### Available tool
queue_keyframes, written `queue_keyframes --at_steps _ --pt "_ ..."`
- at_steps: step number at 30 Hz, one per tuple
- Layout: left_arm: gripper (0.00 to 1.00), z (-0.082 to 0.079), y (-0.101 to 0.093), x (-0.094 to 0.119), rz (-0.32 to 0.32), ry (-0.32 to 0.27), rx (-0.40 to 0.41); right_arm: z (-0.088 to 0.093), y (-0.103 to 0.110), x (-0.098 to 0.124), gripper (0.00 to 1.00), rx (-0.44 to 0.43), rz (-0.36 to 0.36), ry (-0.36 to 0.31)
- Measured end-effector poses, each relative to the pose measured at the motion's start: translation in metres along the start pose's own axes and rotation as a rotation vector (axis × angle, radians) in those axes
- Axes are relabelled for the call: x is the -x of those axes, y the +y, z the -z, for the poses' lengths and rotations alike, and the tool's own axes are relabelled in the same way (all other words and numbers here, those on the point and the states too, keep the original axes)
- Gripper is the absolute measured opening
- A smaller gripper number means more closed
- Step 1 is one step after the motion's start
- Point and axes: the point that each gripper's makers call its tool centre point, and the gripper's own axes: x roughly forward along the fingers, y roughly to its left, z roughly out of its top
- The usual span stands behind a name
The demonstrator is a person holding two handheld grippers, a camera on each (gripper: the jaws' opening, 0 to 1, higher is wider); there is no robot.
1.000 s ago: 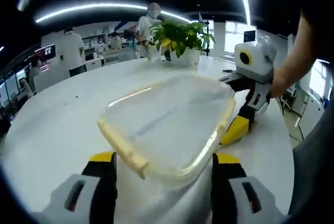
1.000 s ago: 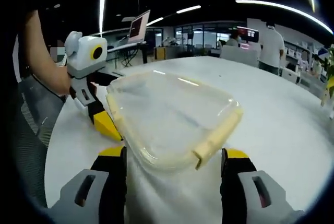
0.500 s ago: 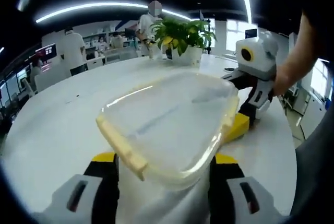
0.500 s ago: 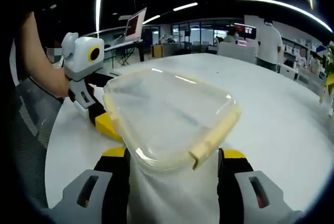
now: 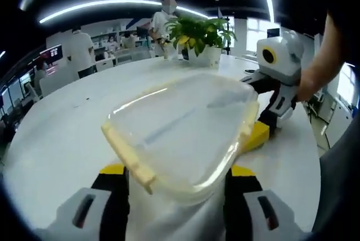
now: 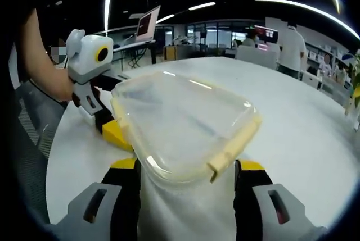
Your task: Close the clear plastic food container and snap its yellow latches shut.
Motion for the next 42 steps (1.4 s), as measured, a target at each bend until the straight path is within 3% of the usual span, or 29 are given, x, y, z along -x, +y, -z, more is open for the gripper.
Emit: queue_keyframes --at_steps 16,27,30,42 --pt "0.62 0.011 0.018 0.015 -0.036 0.027 0.023 -0.01 0.012 -0.019 0.64 0.011 -0.029 -0.012" --pt "0.55 0.021 0.044 0.02 -0.045 0.068 0.03 -0.021 0.015 -0.042 0.63 0.046 -0.002 0.04" --pt "0.55 0.021 0.052 0.023 -0.047 0.066 0.03 -0.022 0.014 -0.048 0.62 0.074 0.003 0.043" --pt "0.55 0.02 0.076 0.017 -0.056 0.074 0.042 -0.035 0.004 -0.066 0.63 0.042 -0.017 0.045"
